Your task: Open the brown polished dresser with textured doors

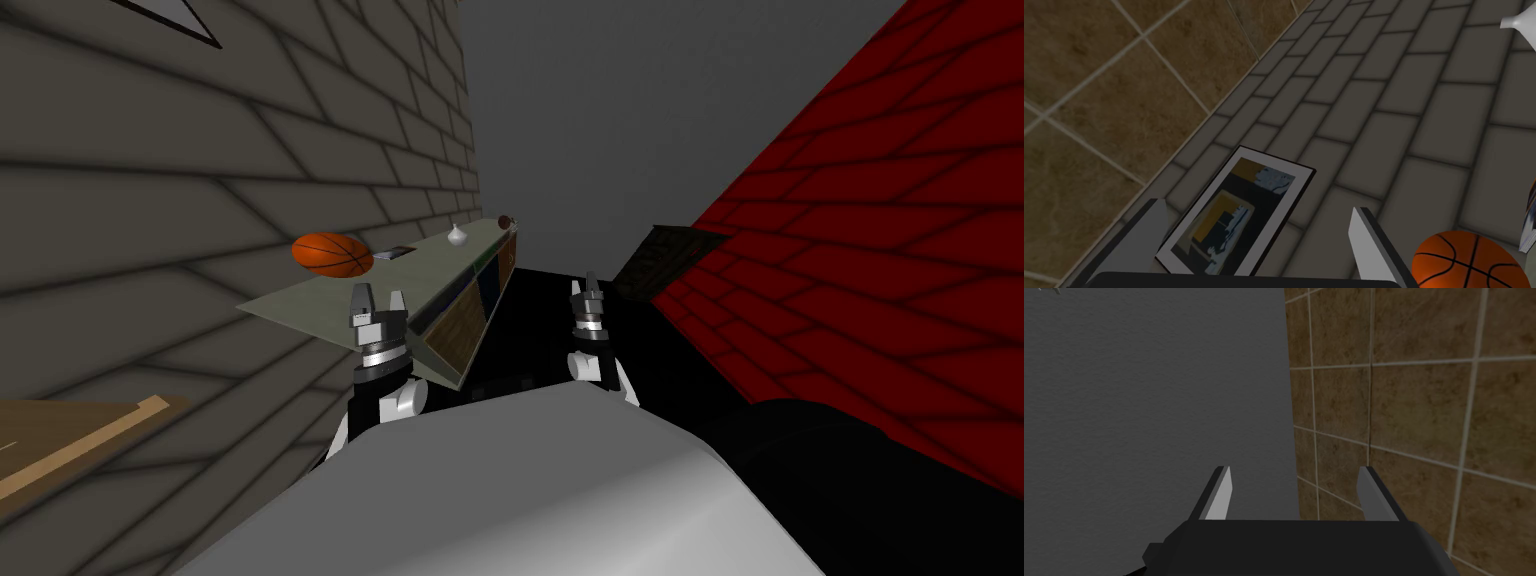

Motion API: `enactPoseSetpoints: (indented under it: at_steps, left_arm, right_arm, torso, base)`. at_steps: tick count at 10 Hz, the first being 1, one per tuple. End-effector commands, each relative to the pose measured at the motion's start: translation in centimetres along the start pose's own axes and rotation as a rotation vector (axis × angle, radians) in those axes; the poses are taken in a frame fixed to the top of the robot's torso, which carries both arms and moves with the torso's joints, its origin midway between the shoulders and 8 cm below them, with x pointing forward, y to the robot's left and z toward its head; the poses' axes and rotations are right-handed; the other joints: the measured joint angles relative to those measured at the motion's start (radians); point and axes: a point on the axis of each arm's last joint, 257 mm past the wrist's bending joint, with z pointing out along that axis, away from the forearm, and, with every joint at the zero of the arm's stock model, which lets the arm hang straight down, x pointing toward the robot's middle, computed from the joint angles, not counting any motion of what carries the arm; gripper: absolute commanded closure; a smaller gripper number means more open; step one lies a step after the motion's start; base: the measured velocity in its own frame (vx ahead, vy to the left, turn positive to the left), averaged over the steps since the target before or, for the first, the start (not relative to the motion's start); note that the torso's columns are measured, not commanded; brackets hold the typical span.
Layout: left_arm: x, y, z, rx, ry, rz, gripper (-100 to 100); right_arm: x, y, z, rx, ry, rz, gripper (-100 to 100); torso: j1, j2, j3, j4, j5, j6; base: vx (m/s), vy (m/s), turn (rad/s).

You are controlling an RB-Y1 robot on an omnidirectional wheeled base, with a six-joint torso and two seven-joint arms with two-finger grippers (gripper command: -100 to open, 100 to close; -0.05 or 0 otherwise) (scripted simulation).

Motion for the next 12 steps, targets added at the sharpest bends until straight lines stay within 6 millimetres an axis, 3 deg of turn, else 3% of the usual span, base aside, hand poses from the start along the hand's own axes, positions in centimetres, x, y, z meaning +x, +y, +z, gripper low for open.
enactPoseSetpoints:
  at_steps: [1,9,10,12]
  left_arm:
    - [0.0,0.0,0.0,0.000,0.000,0.000,0]
    - [0.0,0.0,0.0,0.000,0.000,0.000,0]
    - [0.3,0.6,-0.2,-0.008,0.030,0.014,-100]
    - [0.7,1.9,-0.6,-0.029,0.070,0.036,-100]
  right_arm:
    - [0.0,0.0,0.0,0.000,0.000,0.000,0]
    - [0.0,0.0,0.0,0.000,0.000,0.000,0]
    - [0.0,0.0,0.0,0.000,0.000,0.000,0]
    - [0.0,0.0,0.0,0.000,0.000,0.000,0]
  torso:
    - [0.000,0.040,-0.082,0.041,0.000,0.000]
    - [0.000,0.618,-1.234,0.617,0.000,0.000]
    - [0.000,0.691,-1.382,0.691,0.000,0.000]
    - [-0.001,0.733,-1.472,0.733,0.000,0.000]
  base:
    - [0.000,0.000,0.000]
    - [0.000,0.000,0.000]
    - [0.027,-0.015,0.028]
    - [0.060,-0.042,0.043]
